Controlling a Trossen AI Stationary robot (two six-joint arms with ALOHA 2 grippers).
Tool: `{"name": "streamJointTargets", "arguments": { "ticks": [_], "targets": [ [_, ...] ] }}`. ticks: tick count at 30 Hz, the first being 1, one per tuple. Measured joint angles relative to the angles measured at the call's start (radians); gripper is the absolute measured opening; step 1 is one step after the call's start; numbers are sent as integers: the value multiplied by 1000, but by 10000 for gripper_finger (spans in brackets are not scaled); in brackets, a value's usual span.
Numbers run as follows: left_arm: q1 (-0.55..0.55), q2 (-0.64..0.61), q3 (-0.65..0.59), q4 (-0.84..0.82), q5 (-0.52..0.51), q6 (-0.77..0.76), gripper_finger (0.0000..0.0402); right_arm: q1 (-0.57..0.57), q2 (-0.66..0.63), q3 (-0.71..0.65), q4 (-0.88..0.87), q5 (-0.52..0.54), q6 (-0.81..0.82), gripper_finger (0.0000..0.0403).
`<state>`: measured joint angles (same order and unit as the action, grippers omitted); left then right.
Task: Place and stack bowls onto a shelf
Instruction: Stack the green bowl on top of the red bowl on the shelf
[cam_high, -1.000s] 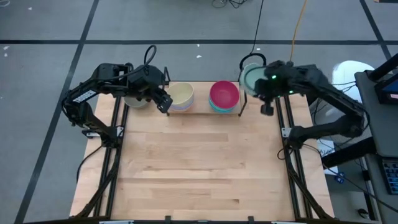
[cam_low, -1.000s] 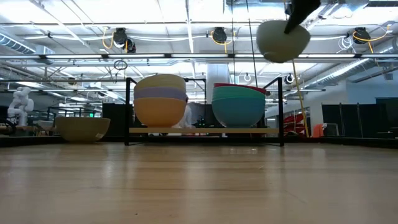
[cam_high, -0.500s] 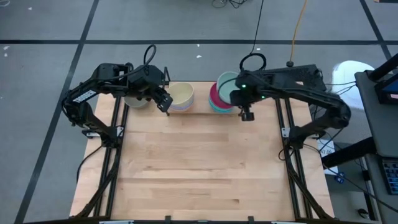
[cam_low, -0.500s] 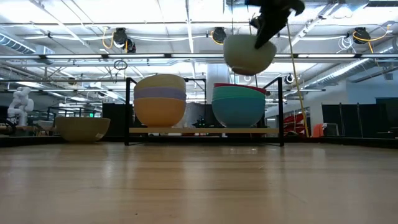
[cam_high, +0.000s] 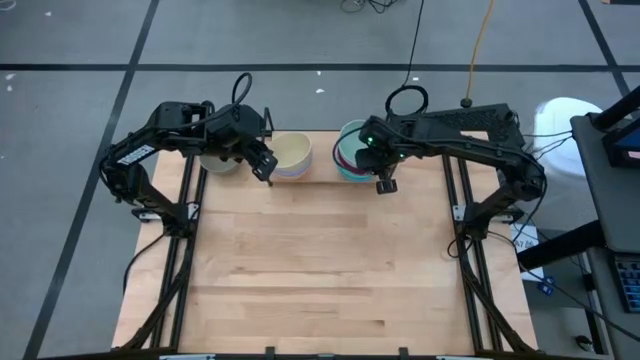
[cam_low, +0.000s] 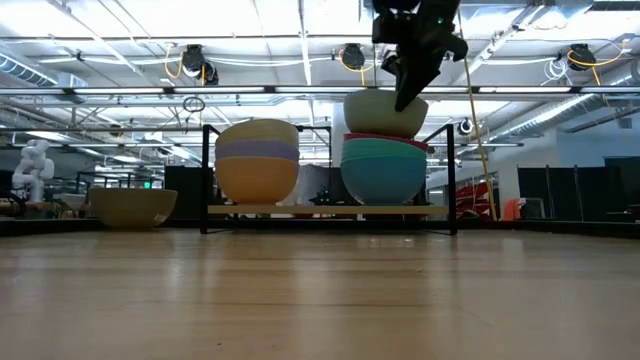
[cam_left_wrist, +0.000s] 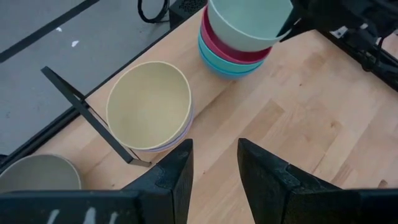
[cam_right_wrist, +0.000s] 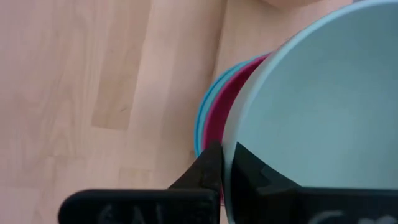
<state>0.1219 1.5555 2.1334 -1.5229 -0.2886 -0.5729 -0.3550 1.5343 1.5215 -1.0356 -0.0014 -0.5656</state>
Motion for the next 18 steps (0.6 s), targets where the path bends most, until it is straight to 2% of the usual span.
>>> {"name": "streamJointTargets", "arguments": {
  "ticks": [8, 18],
  "targets": [
    [0, 0, 0, 0, 0, 16, 131, -6, -1, 0, 18, -1, 0, 26],
    [0, 0, 0, -22, 0, 18, 131, -6, -3, -35, 120, -1, -4, 105]
  ]
}}
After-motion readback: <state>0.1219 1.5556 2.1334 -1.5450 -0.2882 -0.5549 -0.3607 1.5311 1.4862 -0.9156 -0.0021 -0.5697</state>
